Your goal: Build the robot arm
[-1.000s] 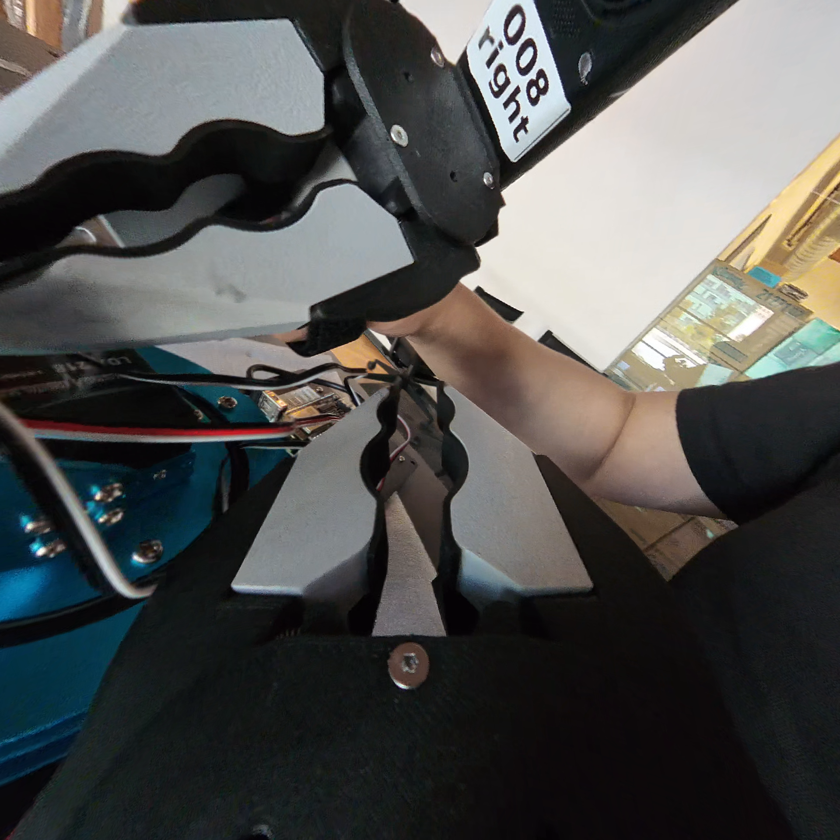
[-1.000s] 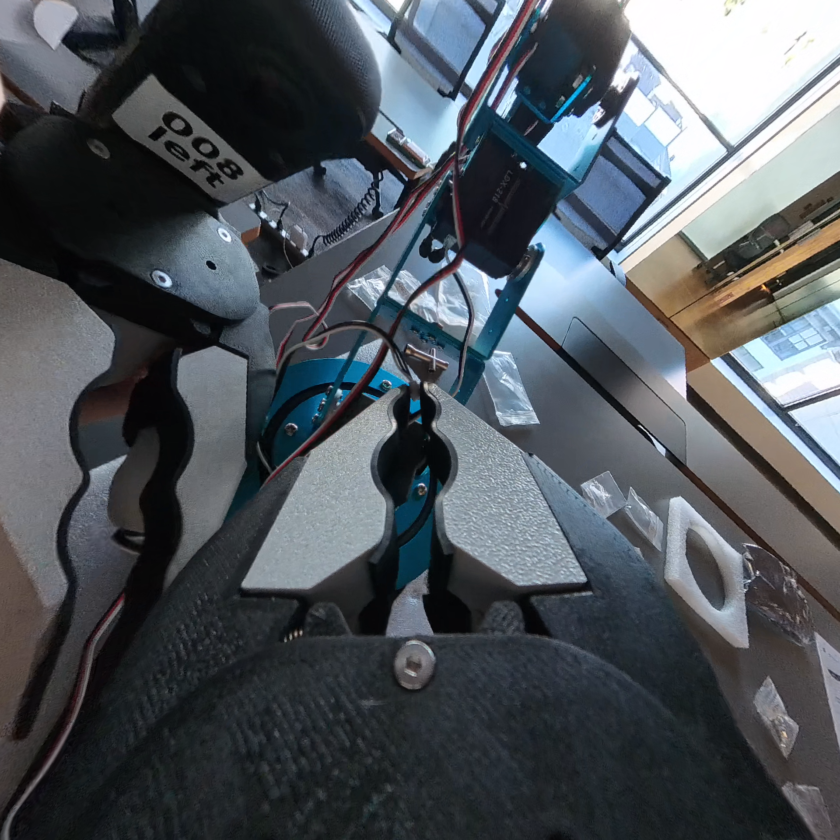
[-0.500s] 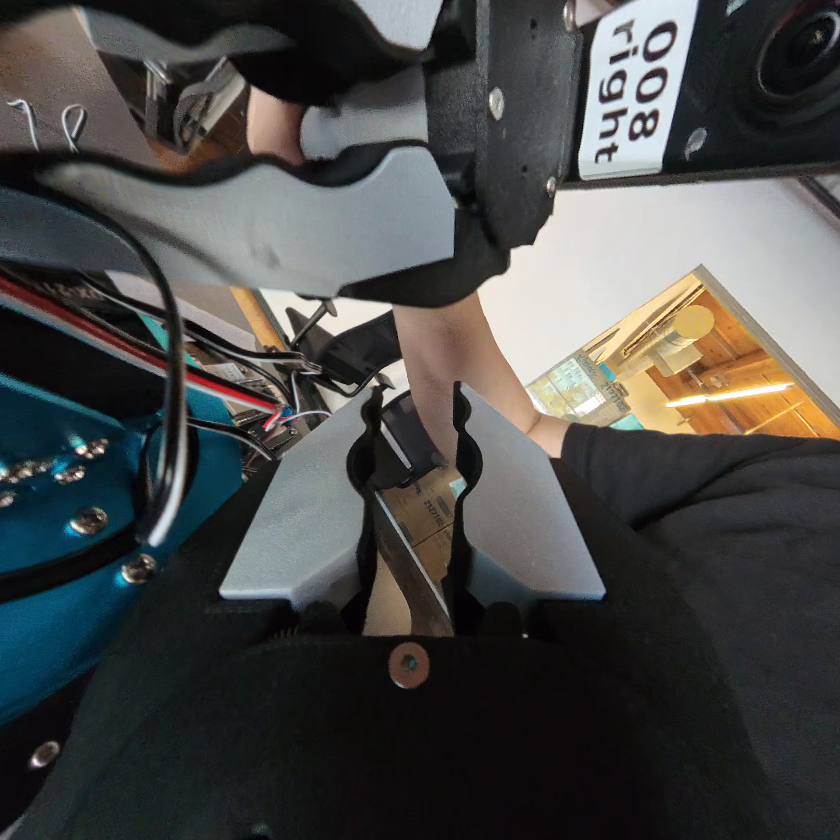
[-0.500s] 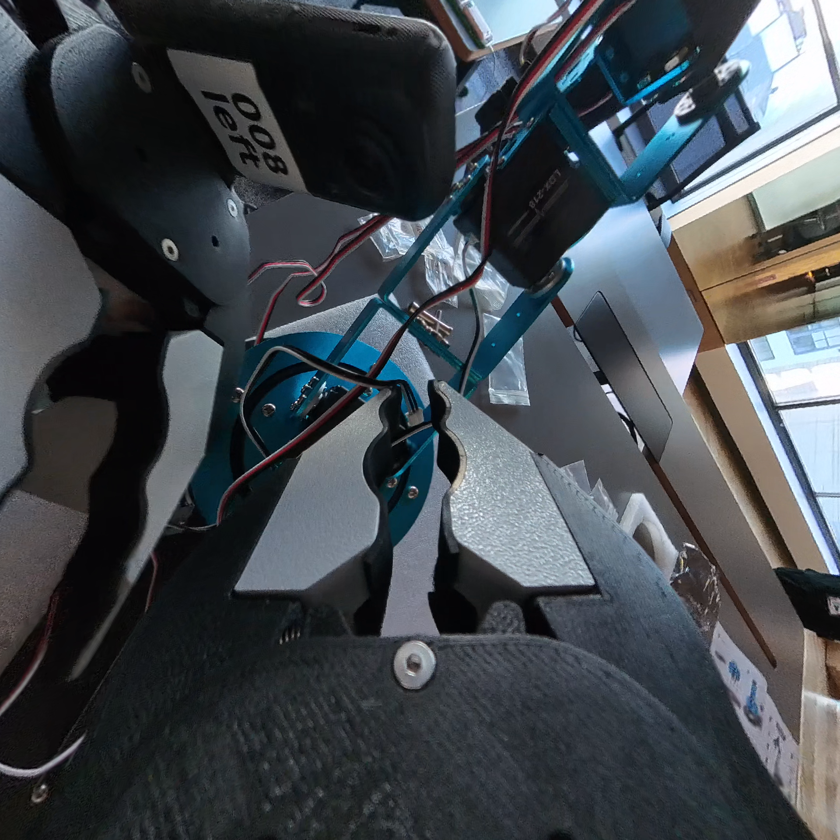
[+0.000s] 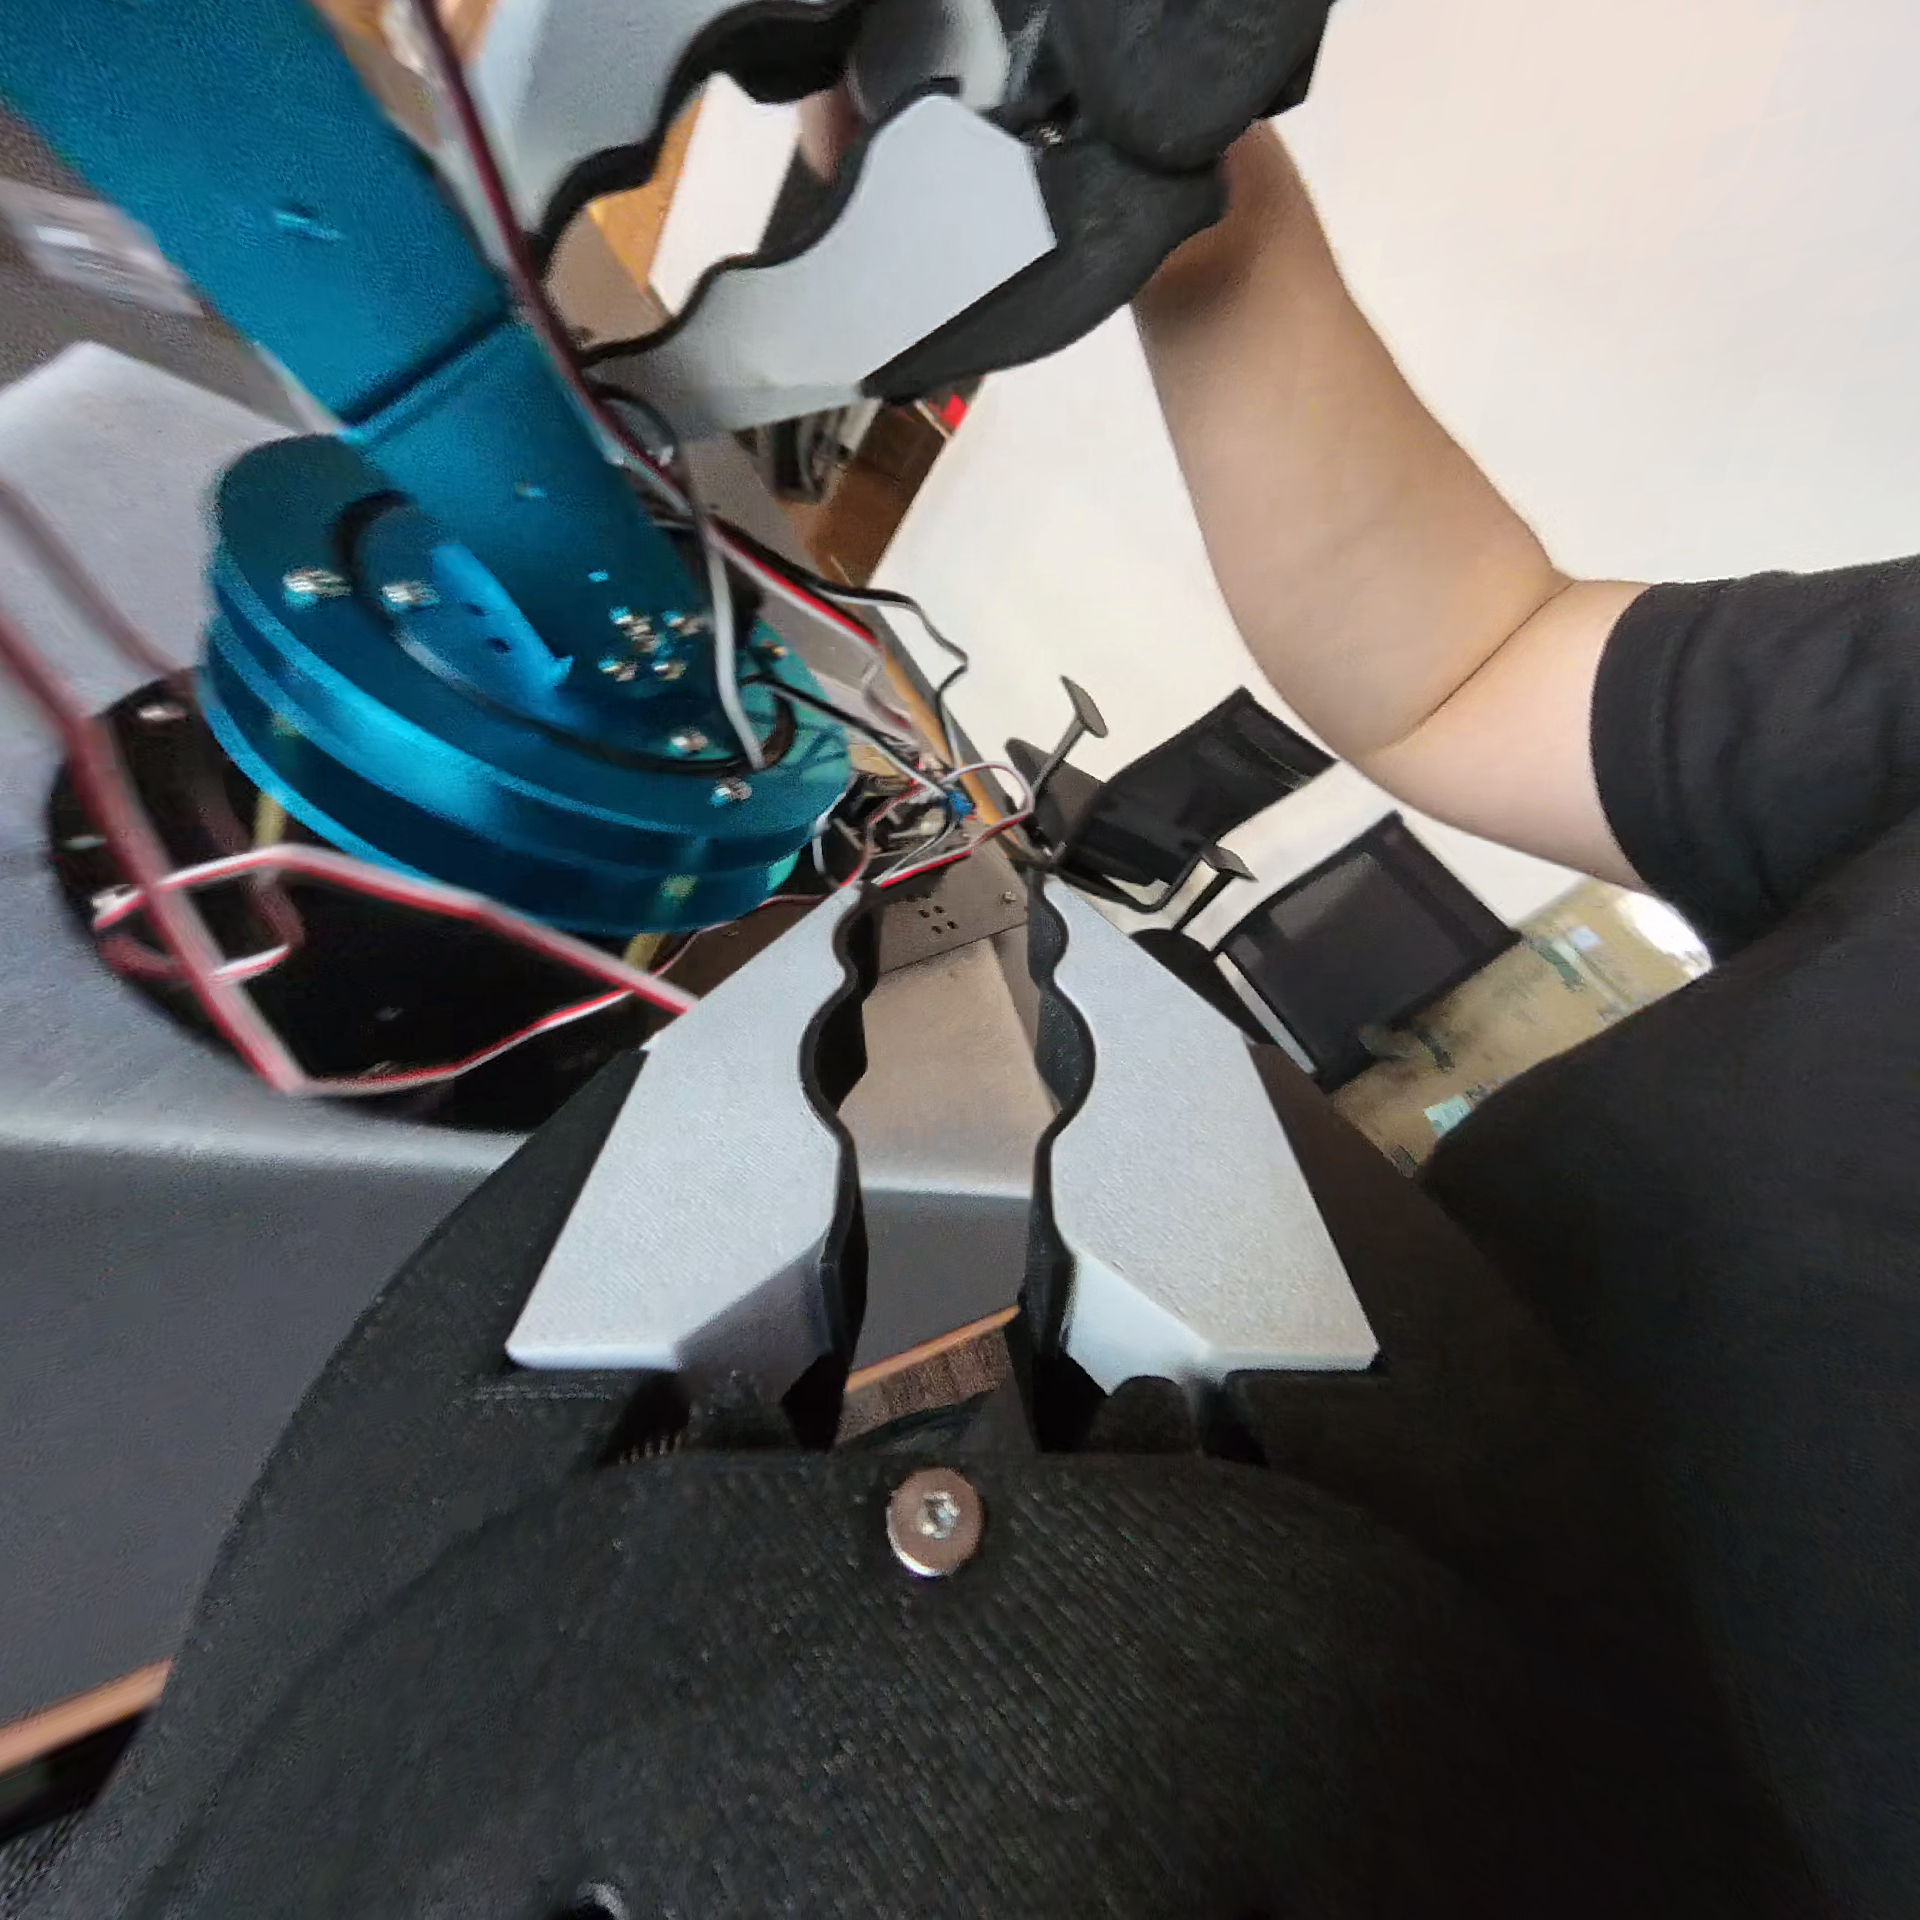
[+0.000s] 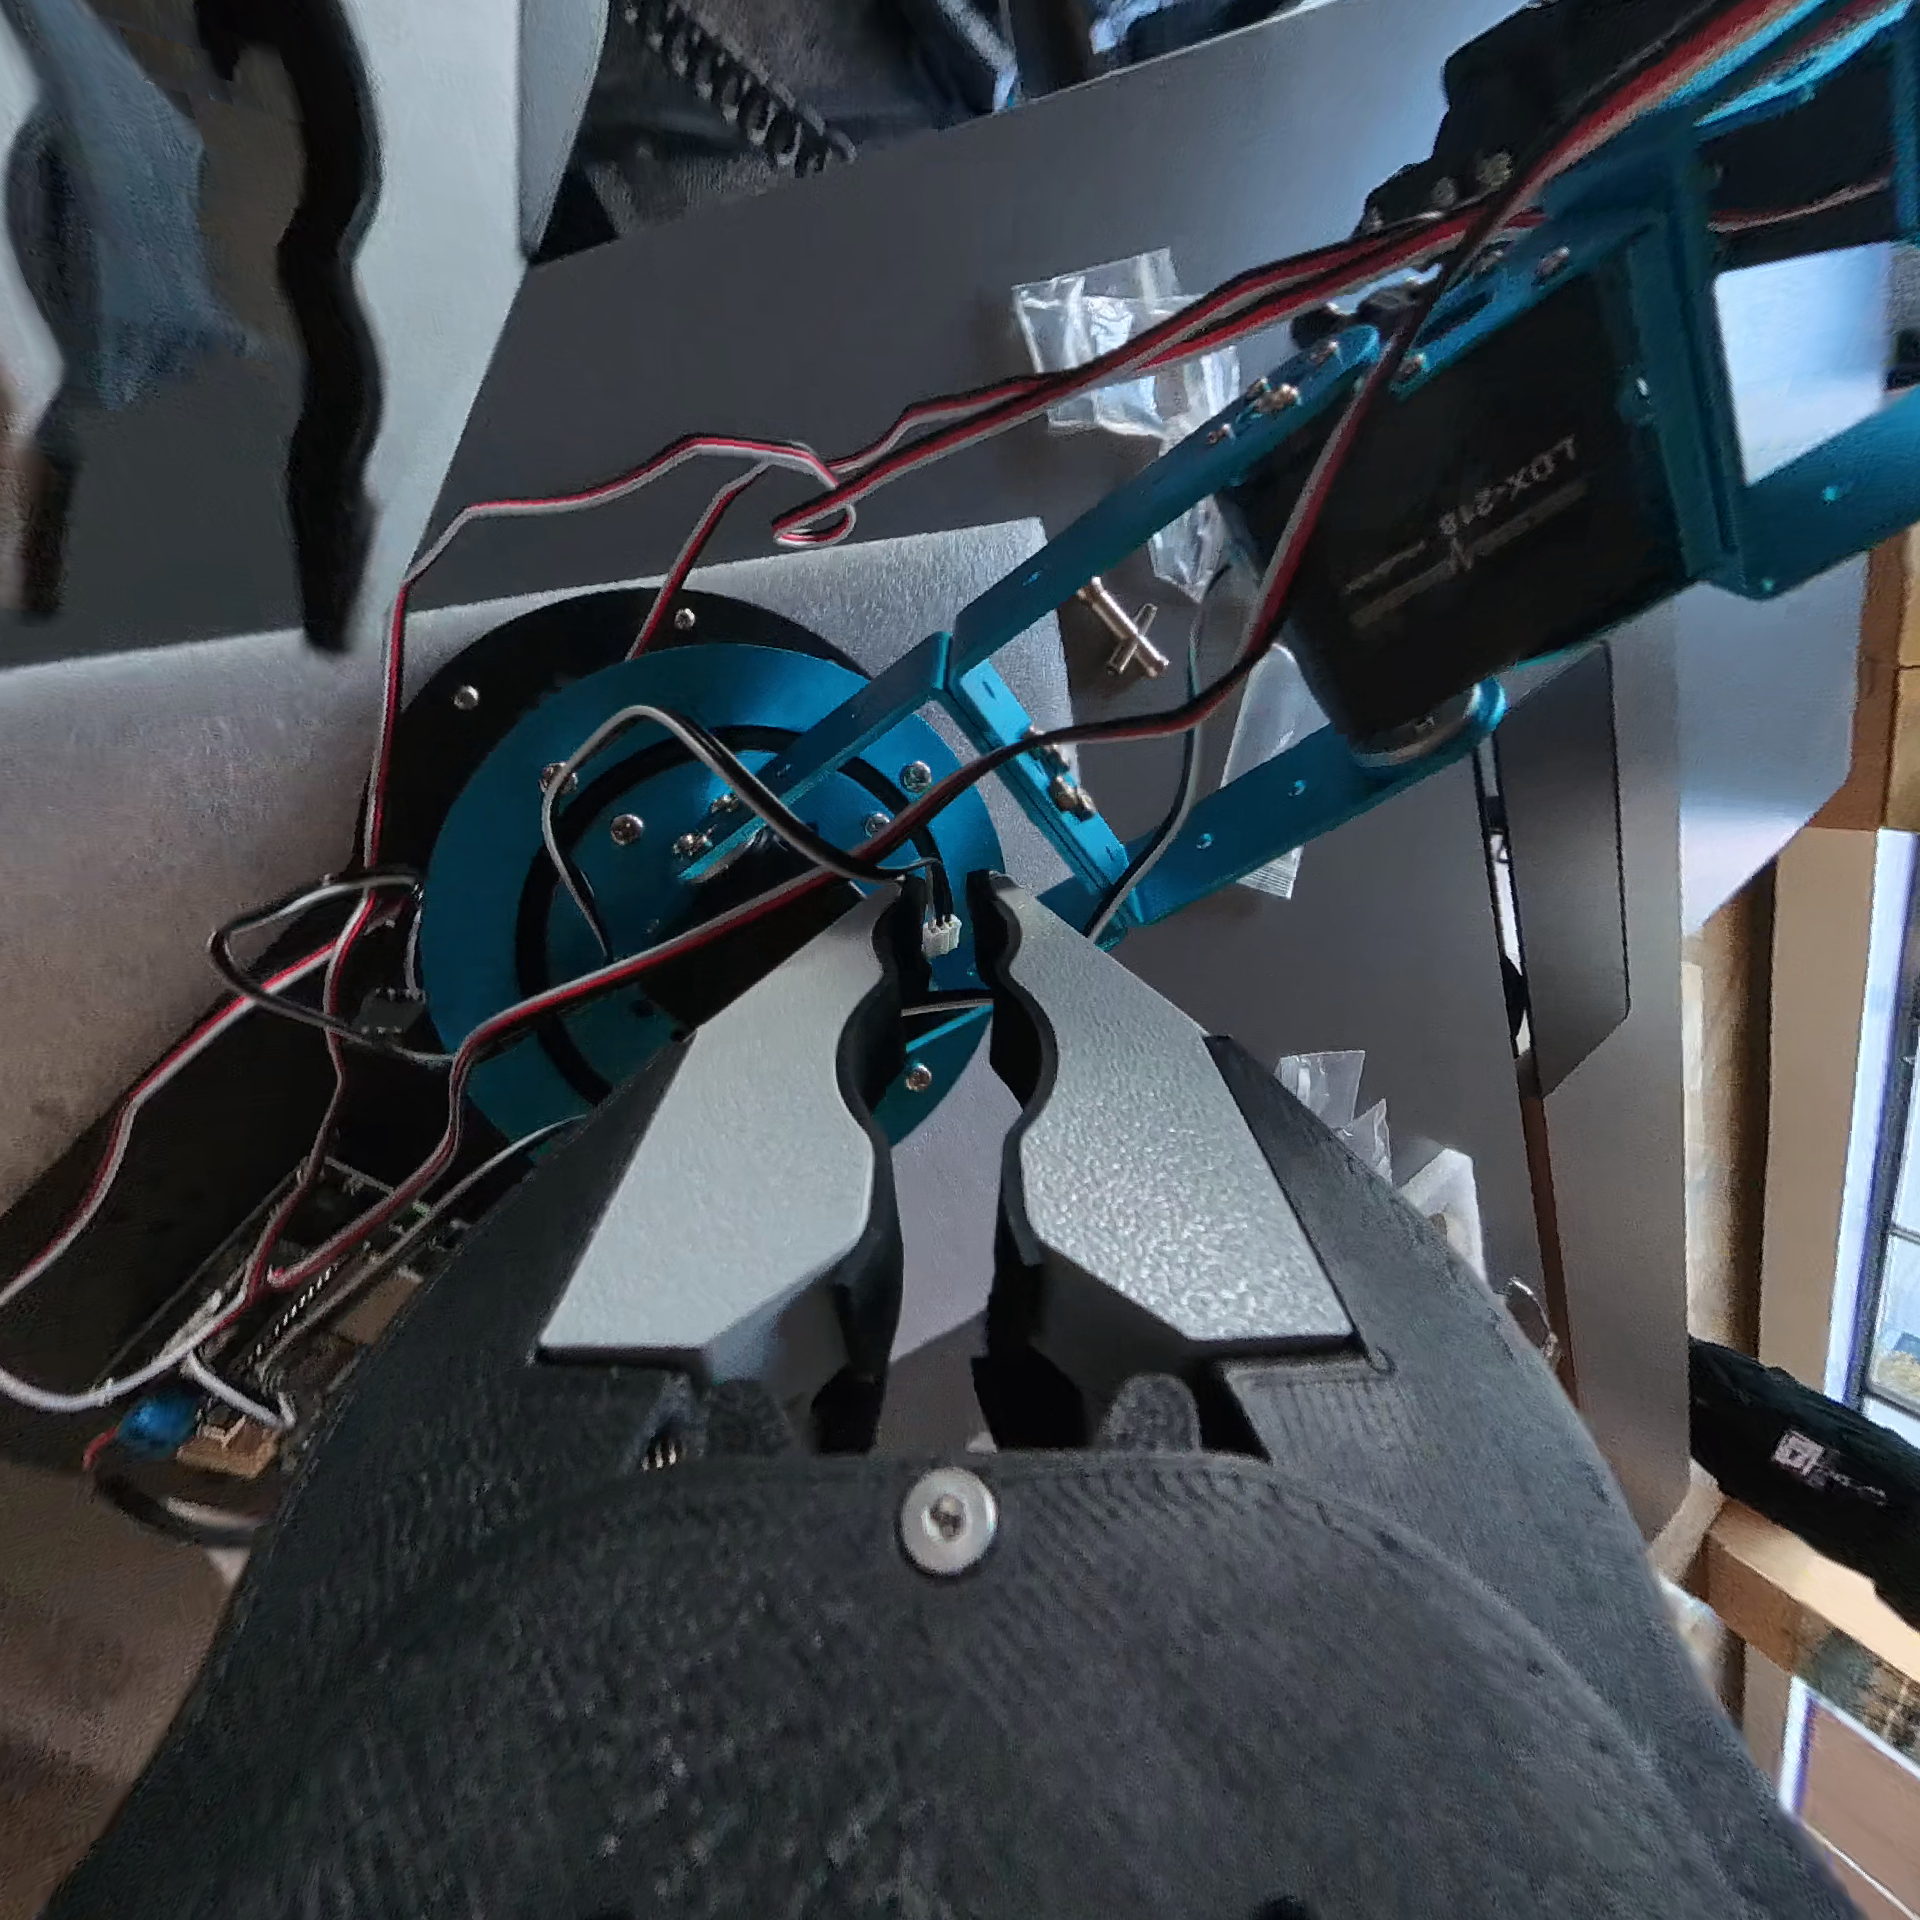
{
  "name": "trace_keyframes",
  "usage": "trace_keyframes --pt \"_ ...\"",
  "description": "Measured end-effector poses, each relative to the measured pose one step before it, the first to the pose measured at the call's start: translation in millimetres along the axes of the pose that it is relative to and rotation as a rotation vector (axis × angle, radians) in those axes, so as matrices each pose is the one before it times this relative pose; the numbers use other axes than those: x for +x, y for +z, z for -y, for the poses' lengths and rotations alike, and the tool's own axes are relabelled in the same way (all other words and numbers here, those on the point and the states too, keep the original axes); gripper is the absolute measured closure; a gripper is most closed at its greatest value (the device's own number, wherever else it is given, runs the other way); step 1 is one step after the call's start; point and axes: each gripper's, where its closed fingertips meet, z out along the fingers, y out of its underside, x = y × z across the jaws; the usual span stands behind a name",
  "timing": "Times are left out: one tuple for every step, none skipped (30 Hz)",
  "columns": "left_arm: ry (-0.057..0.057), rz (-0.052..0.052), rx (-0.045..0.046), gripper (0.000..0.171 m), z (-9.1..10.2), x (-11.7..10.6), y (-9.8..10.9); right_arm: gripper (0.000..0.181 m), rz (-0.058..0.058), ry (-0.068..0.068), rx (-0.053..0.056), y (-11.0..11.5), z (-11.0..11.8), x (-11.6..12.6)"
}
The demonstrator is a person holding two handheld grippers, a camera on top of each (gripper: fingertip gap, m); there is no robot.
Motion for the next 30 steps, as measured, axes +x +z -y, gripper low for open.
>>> trace_keyframes --pt "-0.0025 0.0149 0.01680 0.147 0.97 -3.64 -7.15 0.172 0.0226 -0.0138 -0.0131 -0.21 1.12 0.97" --pt "0.0002 0.0127 0.01627 0.147 1.21 -3.42 -6.50 0.171 0.0198 -0.0127 -0.0057 0.24 2.32 1.48" --pt "0.0049 0.0152 0.01379 0.148 1.07 -3.82 -5.73 0.172 0.0317 -0.0180 -0.0130 0.64 1.12 -0.58" --pt "0.0075 0.0197 0.01078 0.148 0.84 -4.91 -4.97 0.173 0.0253 -0.0212 -0.0363 0.66 -2.35 -0.11" --pt "0.0055 0.0201 0.00881 0.148 0.52 -5.38 -4.06 0.173 0.0178 -0.0201 -0.0379 -0.10 -2.81 -0.04" --pt "-0.0017 0.0123 0.00799 0.149 0.58 -4.37 -3.29 0.171 0.0176 -0.0179 -0.0309 -0.94 -1.85 -1.01" --pt "-0.0091 0.0031 0.00926 0.149 1.01 -3.06 -2.76 0.170 0.0187 -0.0147 -0.0251 -1.62 -1.29 -1.95" --pt "-0.0109 -0.0026 0.01166 0.150 1.39 -1.89 -2.21 0.170 0.0057 -0.0094 -0.0166 -1.94 -0.68 -0.25" --pt "-0.0074 -0.0030 0.01007 0.151 1.28 -1.52 -1.73 0.170 0.0008 0.0020 -0.0120 -1.98 -0.70 0.59" --pt "-0.0020 -0.0007 0.00447 0.151 0.44 -1.59 -0.96 0.169 0.0034 0.0102 -0.0087 -2.15 -0.54 0.36" --pt "0.0016 0.0024 -0.00077 0.151 -0.20 -1.77 -0.42 0.169 -0.0061 0.0130 -0.0033 -2.56 -0.29 1.76" --pt "0.0022 0.0011 -0.00253 0.151 -0.45 -1.41 -0.08 0.169 -0.0067 0.0171 0.0004 -2.86 -0.25 2.10" --pt "-0.0006 -0.0026 -0.00231 0.152 -0.48 -0.76 0.17 0.169 0.0013 0.0200 0.0016 -3.11 -0.49 0.80" --pt "-0.0039 -0.0048 -0.00080 0.152 -0.12 -0.27 0.07 0.169 -0.0048 0.0192 0.0035 -3.46 -0.59 1.64" --pt "-0.0042 -0.0066 0.00239 0.152 0.56 0.15 -0.09 0.169 -0.0135 0.0194 0.0109 -3.80 0.20 2.68" --pt "-0.0017 -0.0063 0.00352 0.152 0.95 0.29 -0.29 0.169 -0.0096 0.0257 0.0160 -4.44 0.89 1.70" --pt "0.0021 -0.0014 0.00107 0.152 0.68 -0.40 -0.36 0.169 -0.0135 0.0375 0.0214 -5.14 1.22 1.46" --pt "0.0054 0.0036 -0.00074 0.152 0.77 -0.96 -0.68 0.170 -0.0372 0.0554 0.0260 -5.95 0.86 4.22" --pt "0.0069 0.0071 0.00117 0.153 1.22 -1.53 -1.20 0.170 -0.0439 0.0875 0.0321 -6.83 0.13 4.36" --pt "0.0062 0.0102 0.00480 0.153 1.79 -1.91 -1.67 0.171 -0.0456 0.1385 0.0444 -7.27 -0.24 4.12" --pt "0.0054 0.0123 0.00726 0.154 2.21 -2.33 -2.19 0.171 -0.0347 0.1846 0.0524 -7.34 -1.27 2.05" --pt "0.0052 0.0141 0.00793 0.154 2.38 -2.72 -2.32 0.170 0.0052 0.2084 0.0721 -6.63 -1.85 -4.27" --pt "0.0053 0.0151 0.00812 0.155 2.47 -2.99 -2.34 0.169 0.0362 0.2087 0.0797 -5.32 -4.30 -8.81" --pt "0.0046 0.0148 0.00639 0.155 2.46 -3.24 -2.19 0.168 0.0479 0.1893 0.0870 -3.98 -5.67 -9.53" --pt "0.0049 0.0142 0.00475 0.155 2.54 -3.31 -2.07 0.168 0.0195 0.1619 0.1020 -3.05 -4.85 -3.00" --pt "0.0058 0.0147 0.00284 0.156 2.57 -3.68 -1.57 0.167 -0.0088 0.1302 0.0932 -2.89 -3.93 2.89" --pt "0.0071 0.0134 0.00018 0.156 2.48 -3.82 -1.11 0.165 -0.0052 0.0961 0.0804 -2.41 -3.22 2.45" --pt "0.0115 0.0109 -0.00354 0.156 2.23 -3.78 -0.64 0.164 -0.0130 0.0643 0.0484 -1.85 -4.17 2.92" --pt "0.0199 0.0140 -0.00830 0.156 1.75 -5.03 -0.22 0.163 -0.0138 0.0304 0.0280 -0.62 -3.99 1.54" --pt "0.0294 0.0252 -0.01149 0.157 0.96 -7.41 0.03 0.163 -0.0132 0.0048 0.0195 0.88 -2.82 -0.14"
